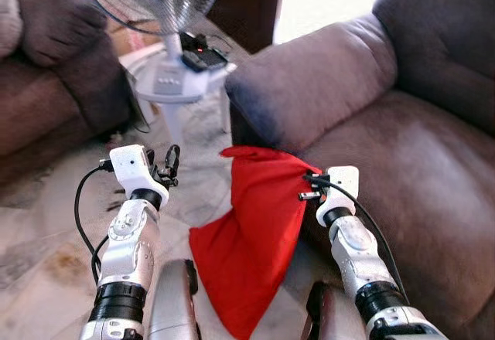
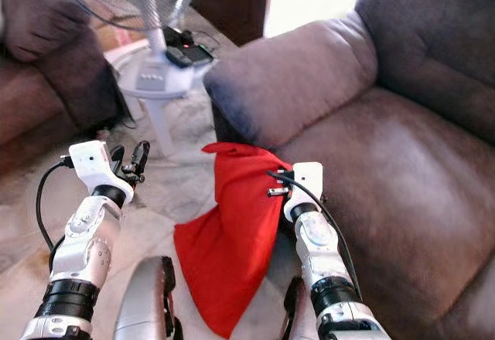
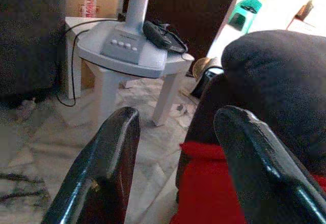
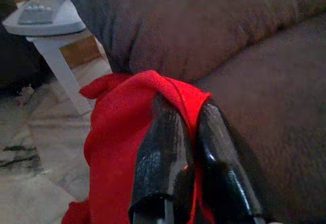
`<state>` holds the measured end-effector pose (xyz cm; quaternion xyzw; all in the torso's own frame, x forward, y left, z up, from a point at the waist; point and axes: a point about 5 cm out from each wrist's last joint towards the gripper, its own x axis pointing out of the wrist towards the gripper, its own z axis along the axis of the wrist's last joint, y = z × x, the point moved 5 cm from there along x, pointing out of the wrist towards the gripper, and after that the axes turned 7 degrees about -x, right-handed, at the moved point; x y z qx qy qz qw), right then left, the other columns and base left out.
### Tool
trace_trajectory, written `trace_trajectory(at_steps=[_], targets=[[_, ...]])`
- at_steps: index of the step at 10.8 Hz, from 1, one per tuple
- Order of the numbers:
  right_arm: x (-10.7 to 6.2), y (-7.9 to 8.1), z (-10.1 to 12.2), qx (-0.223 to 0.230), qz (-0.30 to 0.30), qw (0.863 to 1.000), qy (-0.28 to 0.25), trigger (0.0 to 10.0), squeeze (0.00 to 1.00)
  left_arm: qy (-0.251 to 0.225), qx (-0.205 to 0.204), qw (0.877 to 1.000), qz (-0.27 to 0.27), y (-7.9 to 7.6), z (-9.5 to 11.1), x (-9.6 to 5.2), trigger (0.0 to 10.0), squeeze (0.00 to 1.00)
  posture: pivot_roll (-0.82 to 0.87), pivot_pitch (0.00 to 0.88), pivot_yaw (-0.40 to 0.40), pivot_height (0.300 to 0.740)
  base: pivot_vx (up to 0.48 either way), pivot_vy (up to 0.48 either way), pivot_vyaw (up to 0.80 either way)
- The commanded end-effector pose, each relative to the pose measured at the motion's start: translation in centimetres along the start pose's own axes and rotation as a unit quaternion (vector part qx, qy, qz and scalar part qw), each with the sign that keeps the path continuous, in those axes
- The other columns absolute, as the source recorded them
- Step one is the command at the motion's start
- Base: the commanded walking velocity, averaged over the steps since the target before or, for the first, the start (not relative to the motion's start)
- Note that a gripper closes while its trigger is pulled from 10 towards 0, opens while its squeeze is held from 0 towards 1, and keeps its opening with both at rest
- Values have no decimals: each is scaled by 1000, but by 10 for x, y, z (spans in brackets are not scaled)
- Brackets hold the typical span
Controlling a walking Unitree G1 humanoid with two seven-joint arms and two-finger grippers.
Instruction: Move the pillow to the sofa from floor
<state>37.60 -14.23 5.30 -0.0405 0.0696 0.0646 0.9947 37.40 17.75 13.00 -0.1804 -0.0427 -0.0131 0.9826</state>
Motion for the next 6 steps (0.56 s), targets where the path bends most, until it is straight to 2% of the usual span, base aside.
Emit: trace_trajectory(at_steps=[1, 6], targets=[[5, -5, 32, -3, -8, 998, -58, 10000, 0, -7, 2, 1000, -3, -2, 4, 1, 10000, 0, 75, 63, -56, 644, 0, 0, 0], [6, 5, 43, 0, 12, 997, -72, 10000, 0, -14, 4, 1000, -3, -3, 8, 2, 10000, 0, 77, 61, -55, 717, 0, 0, 0]])
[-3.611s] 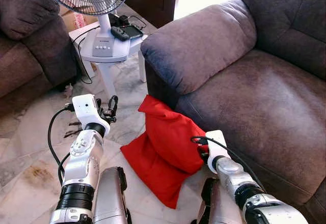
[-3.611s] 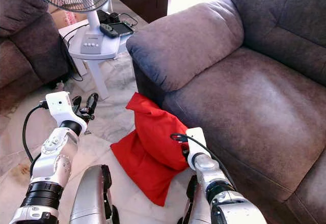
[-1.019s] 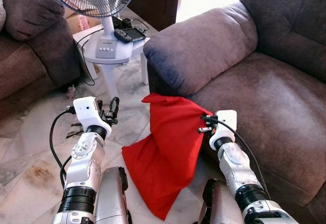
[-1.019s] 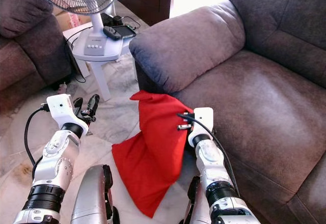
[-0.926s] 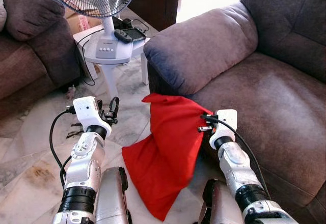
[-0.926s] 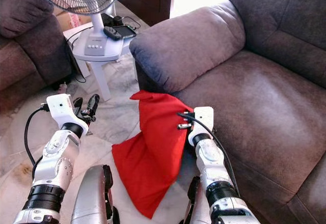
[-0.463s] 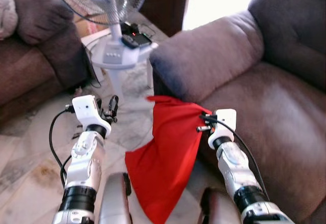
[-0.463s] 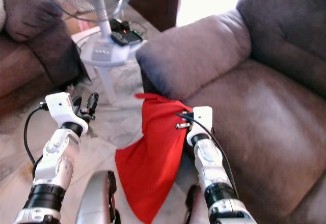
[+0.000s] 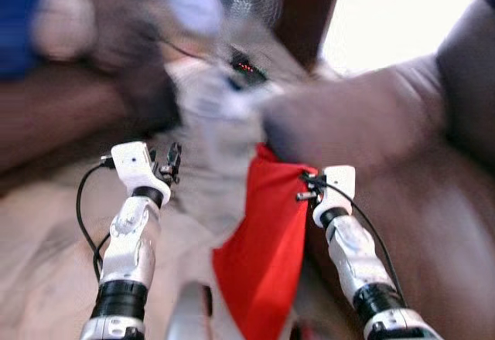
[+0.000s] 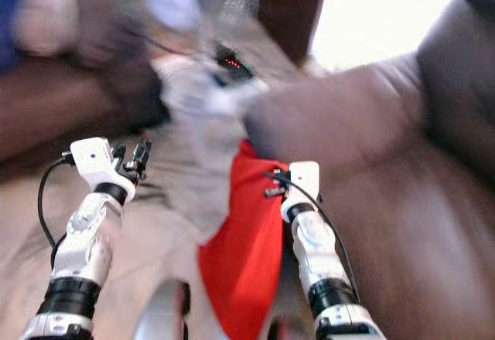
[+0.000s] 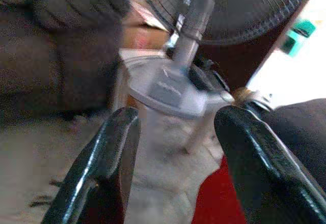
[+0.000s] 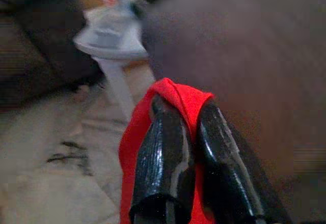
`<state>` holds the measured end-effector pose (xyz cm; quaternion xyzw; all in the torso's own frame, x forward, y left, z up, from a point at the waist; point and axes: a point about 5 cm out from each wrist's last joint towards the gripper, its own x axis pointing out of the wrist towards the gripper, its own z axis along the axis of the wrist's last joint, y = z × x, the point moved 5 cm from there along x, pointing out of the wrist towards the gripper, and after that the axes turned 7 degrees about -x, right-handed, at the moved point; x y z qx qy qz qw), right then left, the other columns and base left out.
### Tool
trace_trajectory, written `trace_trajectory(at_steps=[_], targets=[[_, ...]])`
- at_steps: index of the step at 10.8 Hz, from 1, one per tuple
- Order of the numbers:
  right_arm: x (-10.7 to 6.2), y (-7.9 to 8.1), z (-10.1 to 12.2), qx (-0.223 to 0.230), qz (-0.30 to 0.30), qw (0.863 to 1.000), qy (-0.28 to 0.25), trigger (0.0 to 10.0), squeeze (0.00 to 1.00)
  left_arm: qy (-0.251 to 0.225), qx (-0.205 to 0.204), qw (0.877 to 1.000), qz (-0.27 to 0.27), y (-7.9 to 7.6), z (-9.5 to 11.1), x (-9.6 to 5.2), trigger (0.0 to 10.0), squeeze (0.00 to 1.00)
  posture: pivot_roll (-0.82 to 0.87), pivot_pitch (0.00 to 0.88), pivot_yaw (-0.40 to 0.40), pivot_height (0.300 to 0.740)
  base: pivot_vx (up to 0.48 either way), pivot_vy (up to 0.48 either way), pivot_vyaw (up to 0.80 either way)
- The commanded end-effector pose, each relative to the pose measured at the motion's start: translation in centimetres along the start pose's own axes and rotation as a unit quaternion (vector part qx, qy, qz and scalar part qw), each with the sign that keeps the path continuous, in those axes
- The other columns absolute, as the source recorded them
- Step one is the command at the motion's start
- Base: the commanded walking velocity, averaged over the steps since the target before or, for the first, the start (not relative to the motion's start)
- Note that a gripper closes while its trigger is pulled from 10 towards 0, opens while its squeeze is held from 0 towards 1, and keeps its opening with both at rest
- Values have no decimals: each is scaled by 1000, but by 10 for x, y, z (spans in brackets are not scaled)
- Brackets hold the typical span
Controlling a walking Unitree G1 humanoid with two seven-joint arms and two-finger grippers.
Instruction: Move the pillow to the sofa from floor
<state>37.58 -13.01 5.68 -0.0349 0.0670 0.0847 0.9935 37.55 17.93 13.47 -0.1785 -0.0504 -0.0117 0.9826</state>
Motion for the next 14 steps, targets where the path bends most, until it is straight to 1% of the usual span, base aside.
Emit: trace_trajectory(at_steps=[1, 2, 5, 8, 10, 11, 12, 13, 14], targets=[[6, -6, 41, -5, -6, 997, -73, 10000, 0, -8, 2, 1000, -4, -3, 4, 1, 10000, 0, 77, 60, -54, 730, 0, 0, 0], [7, -6, 45, -5, -5, 997, -77, 10000, 0, -9, 2, 1000, -4, -3, 5, 1, 10000, 0, 77, 59, -54, 740, 0, 0, 0], [7, -12, 53, -6, -15, 996, -86, 10000, 0, -13, 3, 1000, -6, -3, 8, 2, 10000, 0, 80, 51, -49, 740, 0, 0, 0], [6, -18, 58, 5, -27, 995, -100, 10000, 0, -14, 5, 1000, -12, -6, 9, 4, 10000, 0, 83, 45, -40, 740, 0, 0, 0], [6, -17, 59, 5, -26, 995, -100, 10000, 0, -15, 7, 1000, -14, -6, 11, 4, 10000, 0, 85, 44, -36, 740, 0, 0, 0], [5, -16, 64, 12, -25, 993, -111, 10000, 0, -21, 17, 999, -21, -9, 15, 5, 10000, 0, 89, 40, -32, 740, 0, 0, 0], [4, -14, 73, 31, -20, 991, -129, 10000, 0, -27, 20, 999, -23, -9, 19, 5, 10000, 0, 90, 39, -29, 740, 0, 0, 0], [3, -9, 82, 45, -5, 988, -148, 10000, 0, -35, 20, 999, -23, -10, 24, 6, 10000, 0, 90, 38, -26, 740, 0, 0, 0], [1, 1, 92, 64, 30, 984, -165, 10000, 0, -42, 20, 999, -25, -13, 27, 6, 10000, 0, 90, 38, -24, 740, 0, 0, 0]])
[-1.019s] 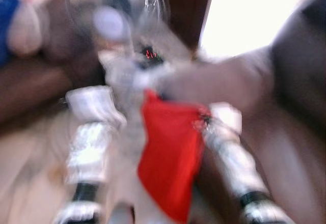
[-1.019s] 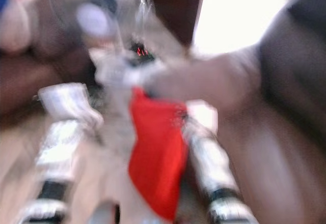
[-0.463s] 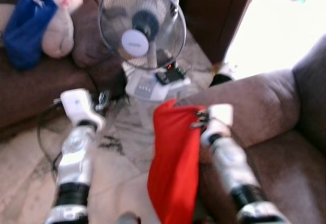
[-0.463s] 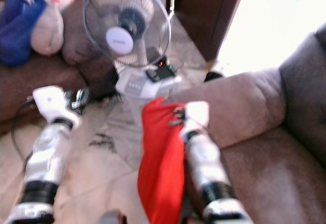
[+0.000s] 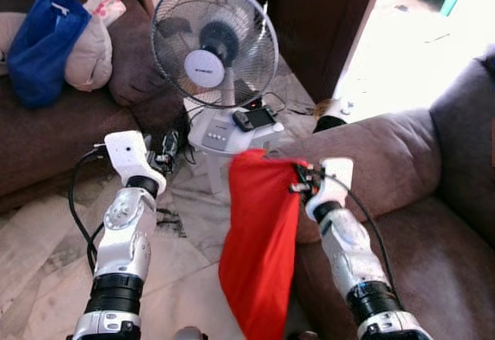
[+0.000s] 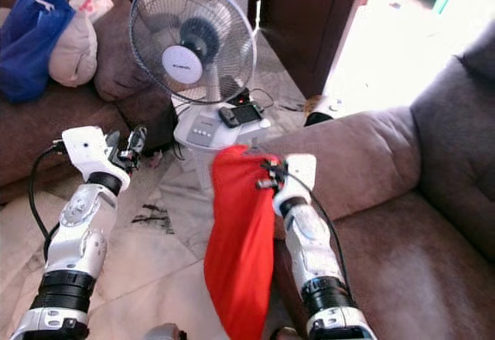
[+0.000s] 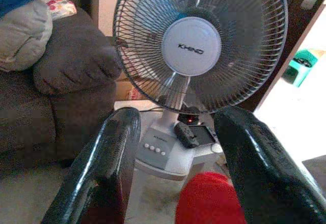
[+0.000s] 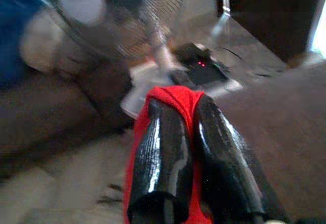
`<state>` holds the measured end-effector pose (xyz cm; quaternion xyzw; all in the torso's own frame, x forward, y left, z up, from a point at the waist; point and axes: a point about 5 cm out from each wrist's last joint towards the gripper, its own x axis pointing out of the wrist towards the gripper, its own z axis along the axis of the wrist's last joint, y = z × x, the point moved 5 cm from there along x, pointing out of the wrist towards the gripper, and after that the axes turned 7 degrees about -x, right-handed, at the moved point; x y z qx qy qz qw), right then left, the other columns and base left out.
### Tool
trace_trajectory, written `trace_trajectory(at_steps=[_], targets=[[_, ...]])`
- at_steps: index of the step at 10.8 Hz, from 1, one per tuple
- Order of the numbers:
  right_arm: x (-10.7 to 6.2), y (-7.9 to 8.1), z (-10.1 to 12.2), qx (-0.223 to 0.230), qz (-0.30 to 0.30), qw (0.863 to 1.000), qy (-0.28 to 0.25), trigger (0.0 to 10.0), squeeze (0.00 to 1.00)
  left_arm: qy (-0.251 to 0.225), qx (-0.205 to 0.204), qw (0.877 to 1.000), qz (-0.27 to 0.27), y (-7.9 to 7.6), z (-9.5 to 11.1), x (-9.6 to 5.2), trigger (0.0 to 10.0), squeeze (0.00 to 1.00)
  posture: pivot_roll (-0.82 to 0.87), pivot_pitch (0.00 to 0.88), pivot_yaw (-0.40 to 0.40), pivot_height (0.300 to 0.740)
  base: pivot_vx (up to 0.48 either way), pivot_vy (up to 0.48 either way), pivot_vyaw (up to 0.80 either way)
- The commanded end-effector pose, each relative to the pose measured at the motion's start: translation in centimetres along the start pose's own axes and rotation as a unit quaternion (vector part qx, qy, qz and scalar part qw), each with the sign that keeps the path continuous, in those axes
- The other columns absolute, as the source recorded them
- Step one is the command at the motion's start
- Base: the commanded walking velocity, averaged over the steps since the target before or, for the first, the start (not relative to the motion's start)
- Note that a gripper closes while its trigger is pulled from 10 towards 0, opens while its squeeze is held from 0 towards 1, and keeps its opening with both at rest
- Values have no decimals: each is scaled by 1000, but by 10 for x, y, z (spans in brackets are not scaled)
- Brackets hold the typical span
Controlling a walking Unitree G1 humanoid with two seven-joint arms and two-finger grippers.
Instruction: Move the pillow to the sofa from floor
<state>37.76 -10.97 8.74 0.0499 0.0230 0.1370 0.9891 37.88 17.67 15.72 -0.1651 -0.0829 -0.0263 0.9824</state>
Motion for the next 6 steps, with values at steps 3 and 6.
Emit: trace_trajectory(at_steps=[3, 6], targets=[[-5, 44, 64, 31, 142, 982, -121, 10000, 0, -8, 4, 1000, -12, -8, 4, 0, 10000, 0, 90, 32, -21, 740, 0, 0, 0], [-5, 25, 60, 35, 92, 988, -115, 10000, 0, -11, 4, 1000, -14, -9, 5, 0, 10000, 0, 89, 28, -18, 740, 0, 0, 0]])
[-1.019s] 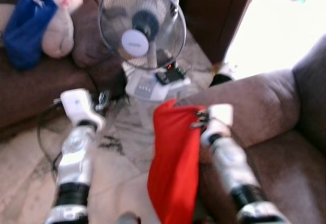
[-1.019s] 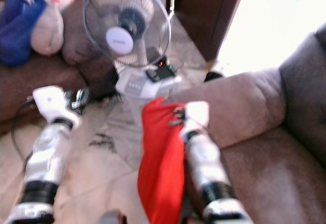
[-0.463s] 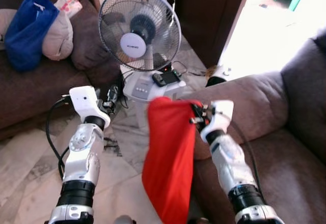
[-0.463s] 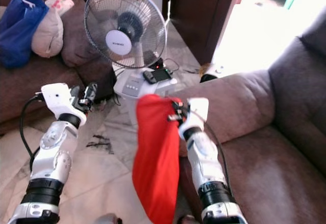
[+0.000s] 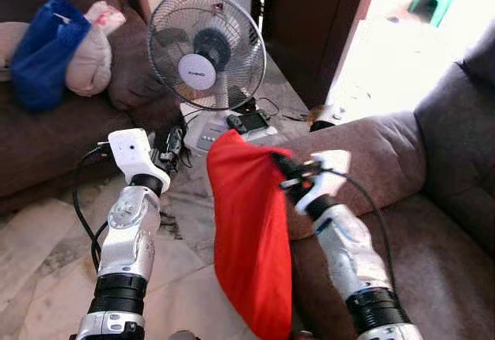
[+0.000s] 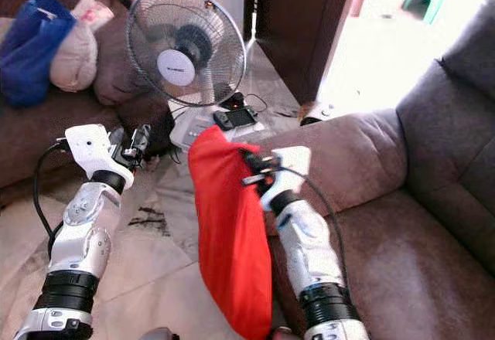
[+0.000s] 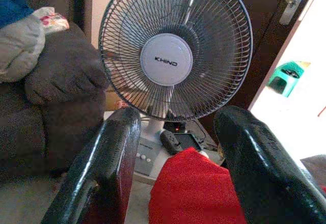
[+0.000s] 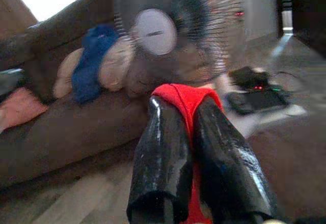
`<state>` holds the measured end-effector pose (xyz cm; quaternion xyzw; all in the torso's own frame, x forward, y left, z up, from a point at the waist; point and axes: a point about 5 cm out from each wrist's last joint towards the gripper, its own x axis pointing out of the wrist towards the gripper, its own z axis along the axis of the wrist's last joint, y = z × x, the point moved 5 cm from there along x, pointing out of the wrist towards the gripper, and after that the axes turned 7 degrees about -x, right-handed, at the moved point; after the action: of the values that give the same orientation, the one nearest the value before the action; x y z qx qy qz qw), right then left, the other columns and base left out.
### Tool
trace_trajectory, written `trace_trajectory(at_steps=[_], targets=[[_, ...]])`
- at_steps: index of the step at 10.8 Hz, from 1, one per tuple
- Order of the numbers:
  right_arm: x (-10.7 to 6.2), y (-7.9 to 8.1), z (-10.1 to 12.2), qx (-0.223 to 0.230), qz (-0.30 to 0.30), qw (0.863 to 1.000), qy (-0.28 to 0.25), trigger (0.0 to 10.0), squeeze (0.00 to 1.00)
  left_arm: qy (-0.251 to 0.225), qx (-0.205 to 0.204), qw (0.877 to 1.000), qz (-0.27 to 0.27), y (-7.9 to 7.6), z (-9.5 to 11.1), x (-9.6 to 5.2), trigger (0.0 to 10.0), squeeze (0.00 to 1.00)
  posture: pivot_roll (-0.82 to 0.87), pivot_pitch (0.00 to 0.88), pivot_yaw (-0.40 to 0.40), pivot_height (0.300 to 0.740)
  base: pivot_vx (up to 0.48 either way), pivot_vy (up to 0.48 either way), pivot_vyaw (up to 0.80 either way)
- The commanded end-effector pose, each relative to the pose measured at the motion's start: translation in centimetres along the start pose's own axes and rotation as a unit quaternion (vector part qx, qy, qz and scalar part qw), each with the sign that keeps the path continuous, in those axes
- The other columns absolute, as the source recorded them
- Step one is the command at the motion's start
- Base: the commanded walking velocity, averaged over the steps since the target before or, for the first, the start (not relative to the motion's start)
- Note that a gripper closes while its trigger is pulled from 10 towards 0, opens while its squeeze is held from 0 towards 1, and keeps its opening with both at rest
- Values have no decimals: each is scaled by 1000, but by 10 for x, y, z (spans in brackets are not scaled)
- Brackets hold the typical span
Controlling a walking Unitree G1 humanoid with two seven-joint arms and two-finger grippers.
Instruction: Move the pillow to the sofa from floor
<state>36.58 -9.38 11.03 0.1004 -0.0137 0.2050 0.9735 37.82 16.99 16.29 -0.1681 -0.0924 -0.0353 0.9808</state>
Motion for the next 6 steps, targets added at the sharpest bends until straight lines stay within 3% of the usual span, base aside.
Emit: trace_trajectory(at_steps=[1, 3, 5, 6], targets=[[6, -16, 40, -23, -42, 997, -67, 10000, 0, -1, 7, 1000, -4, -2, 1, -2, 10000, 0, 89, 26, -19, 740, 0, 0, 0], [2, -46, 39, -32, -129, 989, -58, 10000, 0, 7, 6, 1000, -10, -6, -4, -4, 10000, 0, 92, 24, -24, 740, 0, 0, 0], [1, -50, 41, -30, -139, 988, -59, 10000, 0, 7, 7, 1000, -6, -5, -5, -5, 10000, 0, 90, 22, -25, 740, 0, 285, 0], [3, -47, 41, -33, -134, 989, -60, 10000, 0, 7, 7, 1000, -6, -5, -5, -5, 10000, 0, 90, 21, -25, 740, 0, 0, 0]])
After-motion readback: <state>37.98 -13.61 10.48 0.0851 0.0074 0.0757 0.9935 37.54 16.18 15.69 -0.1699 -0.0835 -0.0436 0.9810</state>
